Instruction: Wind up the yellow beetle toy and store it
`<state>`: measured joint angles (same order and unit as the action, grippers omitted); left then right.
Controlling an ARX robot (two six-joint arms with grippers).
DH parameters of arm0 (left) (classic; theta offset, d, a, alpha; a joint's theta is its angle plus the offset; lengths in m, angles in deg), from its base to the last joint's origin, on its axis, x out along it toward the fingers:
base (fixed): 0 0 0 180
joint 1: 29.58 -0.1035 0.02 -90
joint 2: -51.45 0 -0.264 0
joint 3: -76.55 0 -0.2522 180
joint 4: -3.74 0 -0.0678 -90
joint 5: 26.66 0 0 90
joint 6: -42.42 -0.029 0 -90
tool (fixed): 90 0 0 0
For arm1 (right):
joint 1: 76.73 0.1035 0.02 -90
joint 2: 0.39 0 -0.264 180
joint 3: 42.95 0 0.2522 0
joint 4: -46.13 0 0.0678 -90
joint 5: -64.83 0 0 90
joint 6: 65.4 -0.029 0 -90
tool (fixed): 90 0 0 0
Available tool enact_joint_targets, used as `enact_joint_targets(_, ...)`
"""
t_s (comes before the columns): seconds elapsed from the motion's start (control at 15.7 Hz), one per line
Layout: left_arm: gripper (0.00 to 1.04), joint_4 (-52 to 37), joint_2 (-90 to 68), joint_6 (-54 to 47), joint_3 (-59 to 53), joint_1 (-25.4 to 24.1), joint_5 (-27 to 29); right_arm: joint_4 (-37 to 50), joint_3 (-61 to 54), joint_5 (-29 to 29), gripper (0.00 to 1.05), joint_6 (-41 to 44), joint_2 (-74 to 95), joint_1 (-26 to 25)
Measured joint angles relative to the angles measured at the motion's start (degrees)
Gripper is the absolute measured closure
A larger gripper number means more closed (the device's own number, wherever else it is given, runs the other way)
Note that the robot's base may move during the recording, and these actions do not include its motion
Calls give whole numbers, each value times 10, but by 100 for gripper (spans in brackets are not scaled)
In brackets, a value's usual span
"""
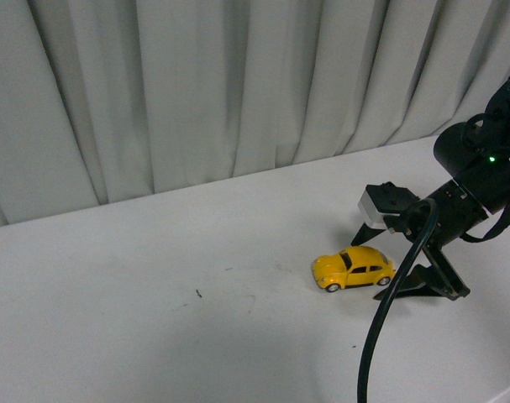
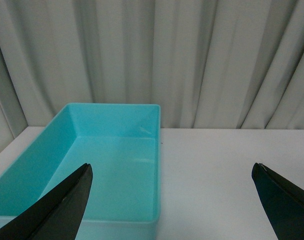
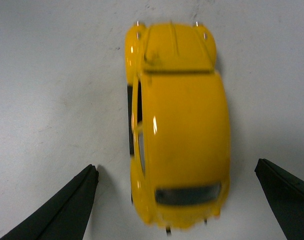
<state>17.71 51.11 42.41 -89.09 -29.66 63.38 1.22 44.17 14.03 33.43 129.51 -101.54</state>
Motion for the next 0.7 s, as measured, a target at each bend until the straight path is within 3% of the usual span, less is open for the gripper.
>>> enact_joint_targets(0.7,7,0,0,0,0,0,0,9,0,7,7,-13,-1,8)
